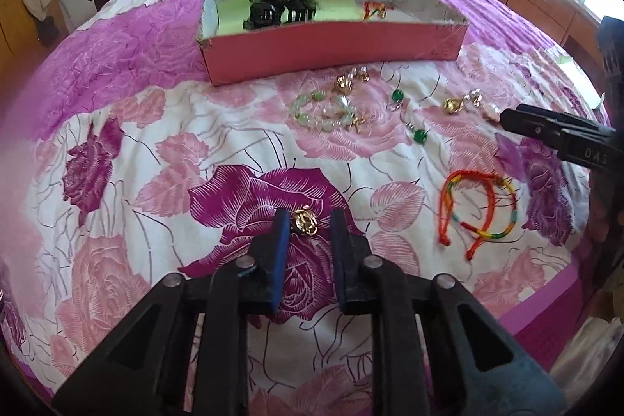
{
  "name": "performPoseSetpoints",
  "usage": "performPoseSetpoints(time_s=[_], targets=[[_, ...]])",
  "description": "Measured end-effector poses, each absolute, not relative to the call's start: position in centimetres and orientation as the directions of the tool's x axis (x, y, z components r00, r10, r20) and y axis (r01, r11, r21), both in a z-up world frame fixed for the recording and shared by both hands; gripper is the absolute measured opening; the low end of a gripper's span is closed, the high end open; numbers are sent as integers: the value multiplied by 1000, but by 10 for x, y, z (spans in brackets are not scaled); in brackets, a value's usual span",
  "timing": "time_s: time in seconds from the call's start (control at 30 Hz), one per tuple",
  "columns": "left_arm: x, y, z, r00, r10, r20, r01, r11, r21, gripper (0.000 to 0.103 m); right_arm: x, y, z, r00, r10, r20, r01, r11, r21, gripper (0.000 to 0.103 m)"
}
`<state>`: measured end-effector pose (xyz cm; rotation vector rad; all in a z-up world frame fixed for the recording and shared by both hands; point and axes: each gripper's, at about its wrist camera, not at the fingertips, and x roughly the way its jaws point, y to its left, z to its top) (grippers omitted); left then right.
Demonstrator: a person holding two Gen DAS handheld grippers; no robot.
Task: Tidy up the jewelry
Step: 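Grasp the gold earring with the left tool while the right tool grasps pink flower earrings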
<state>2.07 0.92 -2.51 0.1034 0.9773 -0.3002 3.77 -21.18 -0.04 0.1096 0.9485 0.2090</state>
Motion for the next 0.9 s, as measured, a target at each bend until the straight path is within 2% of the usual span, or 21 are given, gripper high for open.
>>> performPoseSetpoints(time_s=[0.33, 0.43, 0.5, 0.6, 0.9], targets=[[29, 19, -34, 493, -249, -834, 264, 956, -129, 13, 40, -212, -9, 530, 254, -809, -143, 967, 210, 64], [28, 17, -33, 501, -248, -829, 266, 956, -125, 11, 39, -210, -9, 526, 264, -809, -161, 964, 210, 55], [27, 19, -31, 506, -243, -827, 266, 957, -119, 6, 39, -209, -8, 525, 267, -808, -169, 963, 208, 38], [25, 21, -28, 511, -245, -824, 263, 957, -122, 6, 37, -207, -7, 522, 277, -806, -187, 960, 209, 20], [21, 26, -13, 540, -268, -798, 244, 957, -156, 6, 25, -200, 2, 539, 313, -782, -230, 948, 221, 19]])
